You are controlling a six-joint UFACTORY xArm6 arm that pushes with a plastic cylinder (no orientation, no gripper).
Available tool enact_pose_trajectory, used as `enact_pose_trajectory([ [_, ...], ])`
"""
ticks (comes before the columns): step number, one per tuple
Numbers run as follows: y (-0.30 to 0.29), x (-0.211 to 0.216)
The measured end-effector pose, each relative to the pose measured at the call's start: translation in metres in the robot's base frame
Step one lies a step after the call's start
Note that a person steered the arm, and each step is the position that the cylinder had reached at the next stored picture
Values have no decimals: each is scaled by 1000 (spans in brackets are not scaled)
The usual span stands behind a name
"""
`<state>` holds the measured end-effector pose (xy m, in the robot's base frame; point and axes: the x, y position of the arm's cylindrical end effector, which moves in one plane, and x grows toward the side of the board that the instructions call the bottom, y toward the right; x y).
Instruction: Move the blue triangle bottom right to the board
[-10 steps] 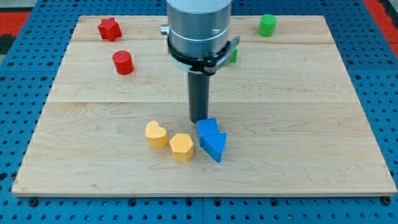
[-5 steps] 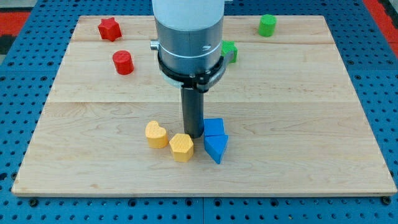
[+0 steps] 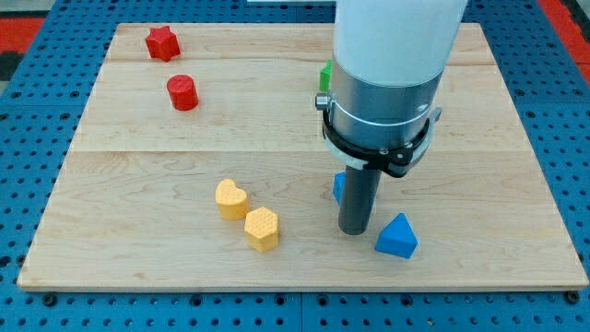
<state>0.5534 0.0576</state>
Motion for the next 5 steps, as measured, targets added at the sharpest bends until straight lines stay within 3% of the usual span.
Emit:
enact_pose_trajectory([
  [1,7,16],
  [3,109,27],
  [4,113,27],
  [5,77,21],
])
